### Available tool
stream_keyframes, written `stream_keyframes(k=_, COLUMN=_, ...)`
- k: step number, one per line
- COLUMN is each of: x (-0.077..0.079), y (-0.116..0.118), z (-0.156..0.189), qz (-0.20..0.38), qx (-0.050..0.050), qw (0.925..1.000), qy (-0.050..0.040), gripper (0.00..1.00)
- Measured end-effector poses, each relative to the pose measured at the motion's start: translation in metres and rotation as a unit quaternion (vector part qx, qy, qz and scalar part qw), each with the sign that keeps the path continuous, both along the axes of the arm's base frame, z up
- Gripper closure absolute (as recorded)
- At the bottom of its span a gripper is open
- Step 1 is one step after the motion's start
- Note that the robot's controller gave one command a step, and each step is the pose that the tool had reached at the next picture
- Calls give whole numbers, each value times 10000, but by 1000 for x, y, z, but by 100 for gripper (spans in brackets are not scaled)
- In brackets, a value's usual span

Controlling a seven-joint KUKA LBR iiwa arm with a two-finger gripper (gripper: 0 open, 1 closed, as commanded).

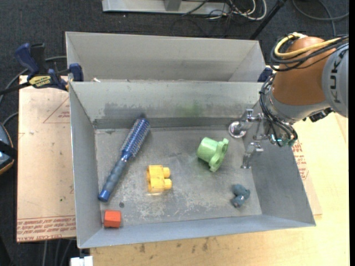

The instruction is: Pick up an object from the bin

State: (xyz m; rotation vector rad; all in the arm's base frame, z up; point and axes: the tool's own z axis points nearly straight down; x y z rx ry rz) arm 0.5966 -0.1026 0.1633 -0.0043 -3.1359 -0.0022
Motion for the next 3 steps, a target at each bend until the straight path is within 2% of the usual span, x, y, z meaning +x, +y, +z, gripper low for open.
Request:
stream_keyframes(k=1, x=11, y=40, z=-92, qz=435, qx=-13, qw=9990, qy=-65, gripper=0)
stream_keyframes(k=2, x=14, y=39, z=-86, qz=435, qx=-15, qw=9990, qy=-97, gripper=100)
stream_keyframes(k=3, x=10, y=19, z=94, qz=1114, qx=-17, qw=9937, qy=-89, gripper=100)
